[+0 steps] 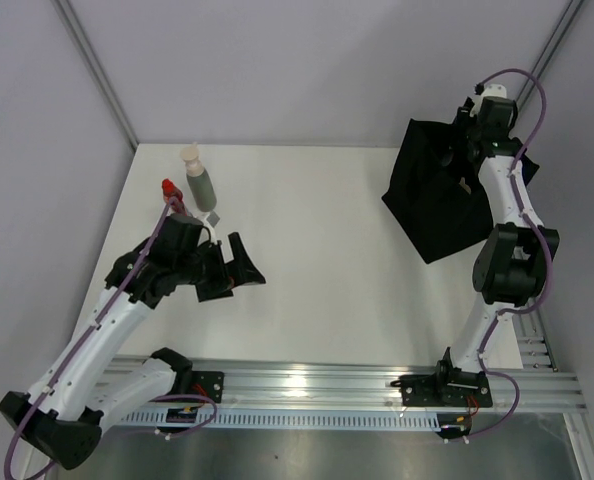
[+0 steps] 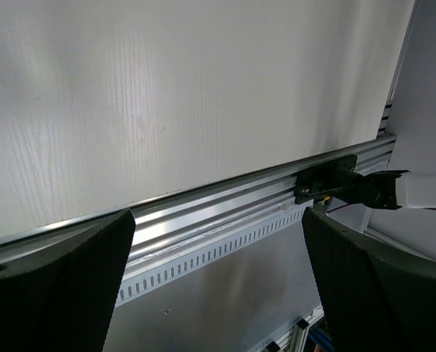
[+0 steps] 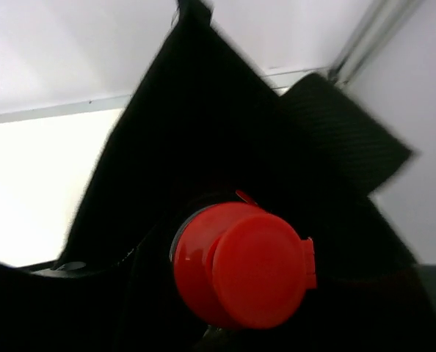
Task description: Place the personal care products into the canvas bag
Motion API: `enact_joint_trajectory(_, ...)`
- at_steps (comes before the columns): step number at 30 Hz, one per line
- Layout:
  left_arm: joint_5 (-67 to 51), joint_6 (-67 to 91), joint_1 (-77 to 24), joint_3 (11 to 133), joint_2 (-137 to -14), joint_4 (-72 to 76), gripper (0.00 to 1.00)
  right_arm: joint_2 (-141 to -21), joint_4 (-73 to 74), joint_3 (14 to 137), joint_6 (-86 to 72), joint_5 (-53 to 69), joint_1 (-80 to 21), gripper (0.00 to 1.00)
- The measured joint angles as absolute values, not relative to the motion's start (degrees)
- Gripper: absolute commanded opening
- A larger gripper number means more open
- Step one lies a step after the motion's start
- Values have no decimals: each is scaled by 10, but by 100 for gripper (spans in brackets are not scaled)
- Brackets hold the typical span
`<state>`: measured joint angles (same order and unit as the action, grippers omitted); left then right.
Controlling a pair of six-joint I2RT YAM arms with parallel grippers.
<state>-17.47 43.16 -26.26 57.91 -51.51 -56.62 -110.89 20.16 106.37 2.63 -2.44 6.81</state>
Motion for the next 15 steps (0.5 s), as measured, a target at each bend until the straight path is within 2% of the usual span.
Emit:
enact_joint_trajectory(5,-170,436,-263,595,-545,-559,99,-1112,157,1009,26,-7,68,0)
enact_joint_trajectory(9,-168,435,-263,618,-575,-553,99,-1123,150,1004,24,-9,68,5)
enact_joint_trajectory(11,-168,435,-262,626,-583,-551,99,-1130,145,1004,23,-11,68,14)
enact_joint_trajectory(14,-167,435,-262,631,-585,-549,99,-1143,149,1004,22,-11,68,33)
enact_joint_trajectory(15,-166,435,-261,631,-585,-550,99,-1148,152,1004,21,-11,68,36)
